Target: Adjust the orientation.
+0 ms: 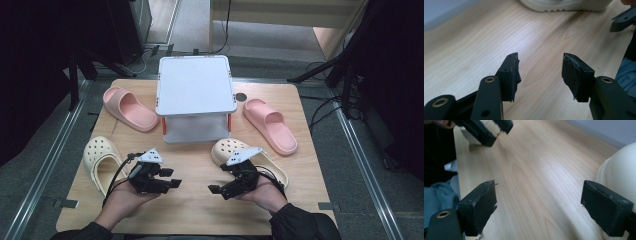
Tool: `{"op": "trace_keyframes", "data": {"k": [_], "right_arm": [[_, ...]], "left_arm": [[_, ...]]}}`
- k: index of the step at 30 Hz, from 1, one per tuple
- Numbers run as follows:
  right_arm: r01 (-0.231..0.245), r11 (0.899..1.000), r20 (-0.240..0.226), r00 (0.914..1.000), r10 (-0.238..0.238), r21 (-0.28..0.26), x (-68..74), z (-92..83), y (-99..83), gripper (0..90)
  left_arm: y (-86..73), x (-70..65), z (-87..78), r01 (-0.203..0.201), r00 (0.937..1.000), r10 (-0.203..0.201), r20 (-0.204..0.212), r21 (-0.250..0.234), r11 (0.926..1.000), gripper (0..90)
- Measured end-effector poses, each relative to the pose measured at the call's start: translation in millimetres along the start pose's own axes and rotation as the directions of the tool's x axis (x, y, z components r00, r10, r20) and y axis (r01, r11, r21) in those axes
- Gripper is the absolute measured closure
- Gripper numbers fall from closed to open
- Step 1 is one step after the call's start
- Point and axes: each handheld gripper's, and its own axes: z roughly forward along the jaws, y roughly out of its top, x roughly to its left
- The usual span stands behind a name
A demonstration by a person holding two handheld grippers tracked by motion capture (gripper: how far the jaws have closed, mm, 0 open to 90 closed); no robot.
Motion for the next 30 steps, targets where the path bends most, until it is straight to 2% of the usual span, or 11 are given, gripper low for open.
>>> {"op": "trace_keyframes", "data": {"k": [4, 8, 10, 13, 17, 19, 21, 22, 25, 28, 30], "right_arm": [[0.001, 0.999, 0.028, 0.9996, 0.0, -0.035, -0.2, -2.4, 1.2, 13.5], [0.024, 0.999, 0.061, 0.9979, -0.022, -0.021, 1.5, -0.6, -0.1, 13.5], [0.019, 1.0, 0.07, 0.9974, -0.019, -0.012, 3.8, 0.1, -0.8, 13.7], [0.019, 1.0, 0.078, 0.9968, -0.02, 0.005, 4.2, -1.6, -2.3, 21.4], [0.018, 1.0, 0.088, 0.996, -0.018, 0.007, 3.6, -1.7, -2.7, 22.1], [0.004, 1.0, 0.087, 0.9962, -0.005, 0.001, 3.2, -0.7, -1.9, 22.1], [0.005, 1.0, 0.083, 0.9965, -0.005, 0.002, 3.4, -0.3, -1.3, 22.3], [0.015, 1.0, 0.076, 0.997, -0.015, 0.009, 4.6, 0.4, -0.5, 25.3], [0.026, 1.0, 0.075, 0.9969, -0.027, 0.017, 6.2, 1.3, 0.6, 25.9], [0.033, 0.999, 0.063, 0.9975, -0.034, 0.01, 7.3, 2.6, 2.6, 27.1], [0.043, 0.999, 0.052, 0.9977, -0.044, 0.02, 8.5, 4.4, 4.5, 28.8]], "left_arm": [[1.0, 2.6, -1.4, -0.002, 1.0, 0.002, -0.004, 0.017, 0.9999, 46.8], [3.0, 4.4, -4.9, 0.001, 1.0, -0.001, -0.002, 0.009, 1.0, 45.9], [4.3, 6.5, -7.4, 0.001, 0.9999, 0.0, -0.011, 0.018, 0.9998, 46.4], [6.2, 7.8, -12.5, 0.005, 0.9999, -0.005, -0.012, 0.009, 0.9999, 47.9], [5.6, 11.7, -16.5, 0.019, 0.9996, -0.018, -0.021, 0.016, 0.9997, 48.0], [4.9, 12.7, -19.9, 0.019, 0.9994, -0.018, -0.028, 0.02, 0.9996, 52.5], [4.6, 14.0, -25.1, 0.027, 0.999, -0.027, -0.035, 0.01, 0.9996, 52.6], [4.2, 16.1, -29.7, 0.034, 0.9987, -0.034, -0.038, 0.004, 0.9994, 52.6], [2.7, 18.8, -35.1, 0.045, 0.9977, -0.045, -0.05, -0.001, 0.999, 52.6], [-0.6, 22.4, -43.6, 0.081, 0.9954, -0.082, -0.049, -0.028, 0.9963, 52.4], [-1.7, 23.9, -48.6, 0.082, 0.9947, -0.084, -0.06, -0.031, 0.9961, 52.0]]}}
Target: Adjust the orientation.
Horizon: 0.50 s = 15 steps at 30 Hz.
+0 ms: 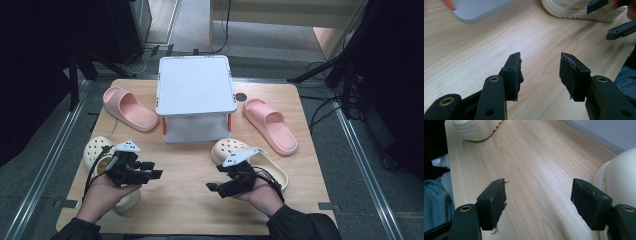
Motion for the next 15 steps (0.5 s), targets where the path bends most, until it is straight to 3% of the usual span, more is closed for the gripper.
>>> {"op": "trace_keyframes", "data": {"k": [9, 15], "right_arm": [[0.042, 0.999, -0.029, 0.9987, -0.042, 0.009, 4.4, 6.7, 5.3, 30.3], [0.049, 0.999, -0.053, 0.9975, -0.048, 0.022, 6.3, 11.9, 8.5, 31.3]], "left_arm": [[-4.9, 7.5, -20.3, 0.017, 0.999, -0.018, -0.041, -0.011, 0.9998, 51.4], [-10.9, 18.2, -39.4, 0.059, 0.9953, -0.063, -0.074, -0.048, 0.9971, 49.2]]}}
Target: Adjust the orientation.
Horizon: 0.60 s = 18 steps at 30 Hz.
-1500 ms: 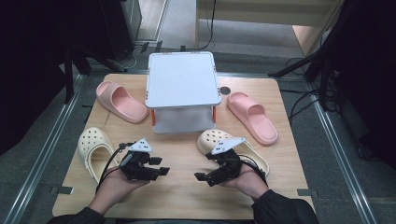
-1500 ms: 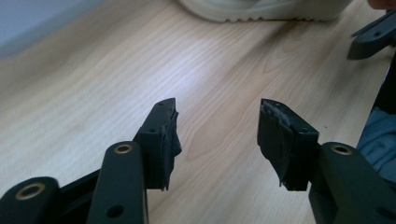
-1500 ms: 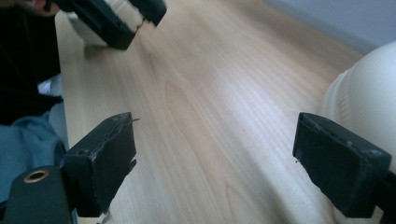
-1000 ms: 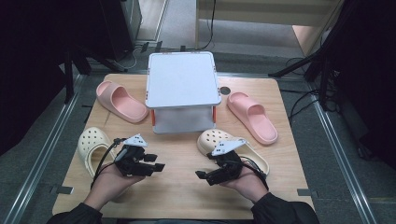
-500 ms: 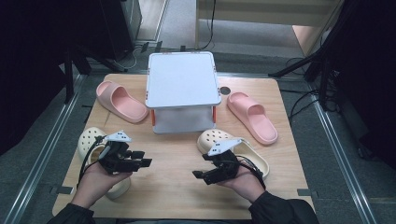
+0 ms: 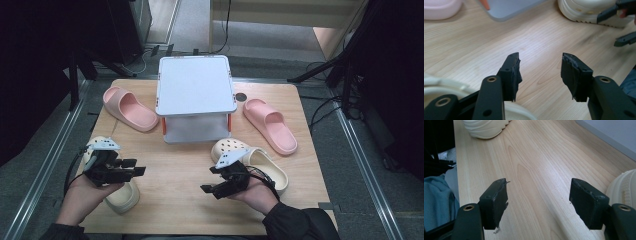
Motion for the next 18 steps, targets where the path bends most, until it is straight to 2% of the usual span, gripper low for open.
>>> {"op": "trace_keyframes", "data": {"k": [3, 5, 7, 10, 18], "right_arm": [[0.004, 1.0, -0.006, 1.0, -0.004, 0.008, 0.0, 1.8, 0.9, 31.4], [0.007, 1.0, -0.011, 0.9999, -0.006, 0.014, -0.2, 3.1, 1.6, 31.6], [0.002, 1.0, -0.015, 0.9999, -0.002, 0.016, 0.4, 3.4, 2.1, 31.9], [0.0, 1.0, -0.019, 0.9998, 0.0, 0.019, 0.8, 4.1, 2.7, 31.9], [0.007, 1.0, -0.021, 0.9997, -0.006, 0.028, 2.3, 6.5, 3.0, 32.0]], "left_arm": [[-1.0, 5.7, -11.9, 0.012, 0.9997, -0.013, -0.019, -0.024, 0.9996, 49.3], [-1.2, 8.0, -16.3, 0.013, 0.9995, -0.013, -0.029, -0.022, 0.9997, 49.4], [-2.4, 12.4, -25.0, 0.015, 0.9983, -0.018, -0.055, -0.039, 0.9991, 49.4], [-4.3, 18.7, -33.1, 0.028, 0.9974, -0.032, -0.065, -0.051, 0.9983, 49.4], [-10.6, 36.2, -42.7, 0.078, 0.9926, -0.084, -0.087, -0.077, 0.994, 49.2]]}}
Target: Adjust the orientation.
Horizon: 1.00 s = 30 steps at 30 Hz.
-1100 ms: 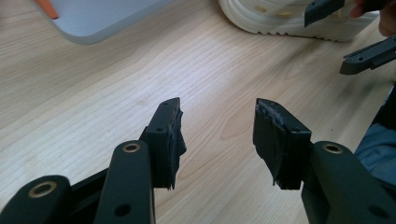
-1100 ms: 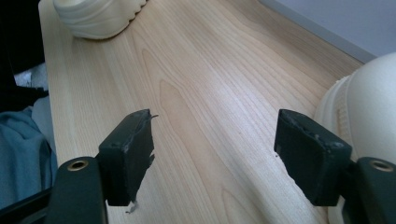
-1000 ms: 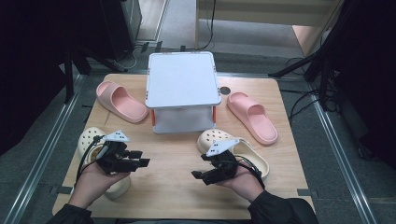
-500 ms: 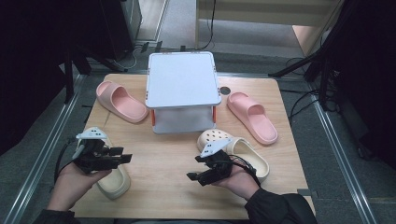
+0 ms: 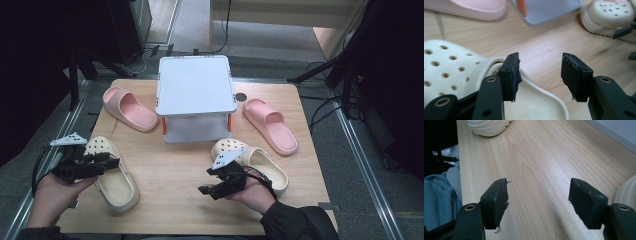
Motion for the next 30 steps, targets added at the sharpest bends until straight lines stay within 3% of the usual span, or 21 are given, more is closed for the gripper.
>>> {"op": "trace_keyframes", "data": {"k": [9, 15, 23, 30], "right_arm": [[-0.001, 1.0, -0.001, 1.0, 0.001, 0.007, 1.2, 1.6, 0.2, 32.0], [-0.002, 1.0, -0.002, 1.0, 0.002, 0.012, 1.6, 2.6, 0.2, 32.0], [0.004, 1.0, -0.001, 1.0, -0.004, 0.021, 1.7, 3.4, -0.1, 31.9], [0.006, 1.0, -0.004, 1.0, -0.006, 0.02, 1.8, 4.0, -0.1, 31.9]], "left_arm": [[-9.5, 28.2, -11.1, 0.074, 0.9959, -0.075, -0.049, -0.027, 0.9969, 48.0], [-17.6, 42.9, -4.1, 0.115, 0.9902, -0.117, -0.077, -0.02, 0.9931, 47.5], [-24.7, 51.1, 9.9, 0.126, 0.9875, -0.125, -0.096, 0.011, 0.9919, 47.3], [-30.9, 53.9, 15.4, 0.115, 0.9846, -0.115, -0.131, -0.011, 0.9934, 48.0]]}}
